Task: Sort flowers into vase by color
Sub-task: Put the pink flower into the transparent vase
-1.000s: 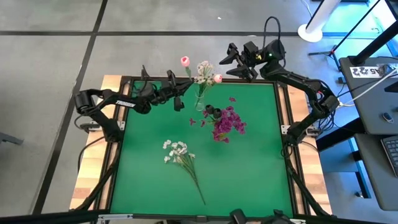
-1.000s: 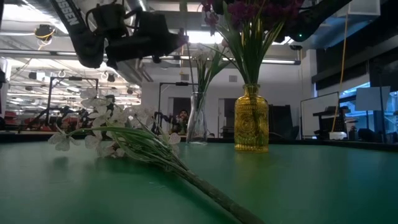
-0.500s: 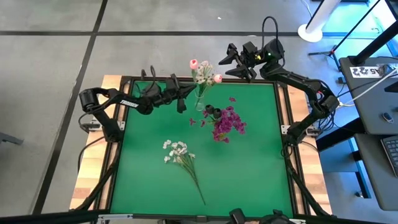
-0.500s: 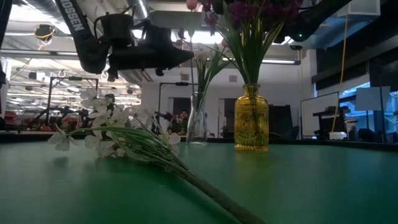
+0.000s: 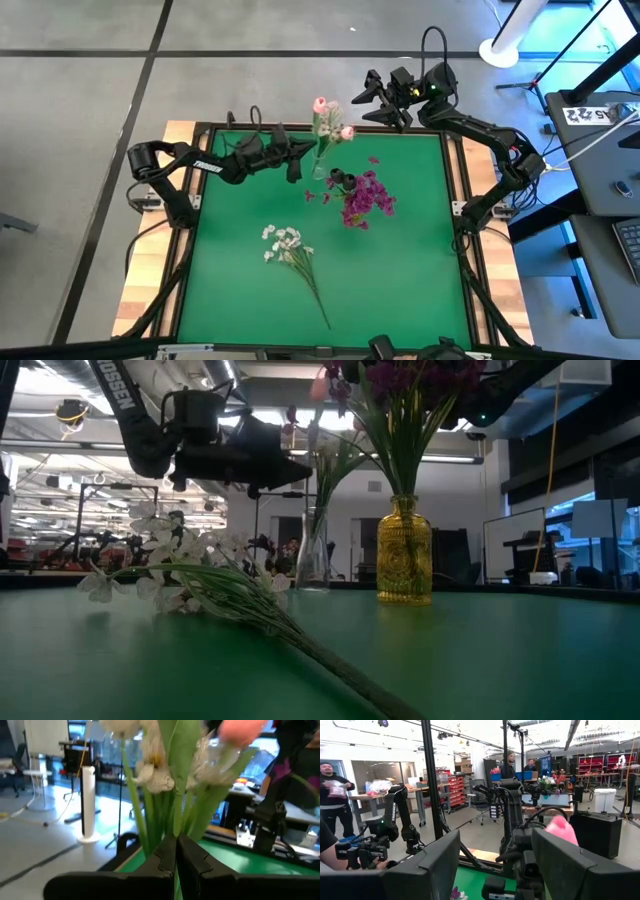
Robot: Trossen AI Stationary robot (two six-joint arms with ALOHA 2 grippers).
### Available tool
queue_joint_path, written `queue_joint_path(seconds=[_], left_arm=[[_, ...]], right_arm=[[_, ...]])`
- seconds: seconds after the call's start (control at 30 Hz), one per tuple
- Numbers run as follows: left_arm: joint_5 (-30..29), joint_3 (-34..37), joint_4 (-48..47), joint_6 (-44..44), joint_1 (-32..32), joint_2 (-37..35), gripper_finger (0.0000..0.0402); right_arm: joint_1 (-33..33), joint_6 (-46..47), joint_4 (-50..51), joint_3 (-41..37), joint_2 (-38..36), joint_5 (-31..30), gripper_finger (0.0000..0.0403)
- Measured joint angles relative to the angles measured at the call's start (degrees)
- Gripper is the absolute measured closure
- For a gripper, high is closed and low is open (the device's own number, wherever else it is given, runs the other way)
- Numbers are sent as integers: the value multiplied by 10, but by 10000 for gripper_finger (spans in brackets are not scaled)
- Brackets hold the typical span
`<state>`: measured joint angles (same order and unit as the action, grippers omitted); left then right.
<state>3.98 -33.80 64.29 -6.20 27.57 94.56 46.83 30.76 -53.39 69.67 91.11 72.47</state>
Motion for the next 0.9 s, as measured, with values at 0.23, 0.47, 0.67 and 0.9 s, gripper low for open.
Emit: queue_joint_path(seconds=[0.23, 0.47, 0.67, 0.9], left_arm=[[-1, 0, -34, -14, -1, 0, 401], [-1, 0, -57, -14, -4, 0, 364], [-1, 0, -105, -27, -5, -2, 317], [-1, 0, -141, -28, -16, -26, 284]], right_arm=[[0, 0, 0, 0, 0, 0, 157], [0, 3, 1, 0, 0, 0, 157], [0, 3, 12, 0, 0, 2, 157], [0, 4, 13, 0, 0, 6, 157]])
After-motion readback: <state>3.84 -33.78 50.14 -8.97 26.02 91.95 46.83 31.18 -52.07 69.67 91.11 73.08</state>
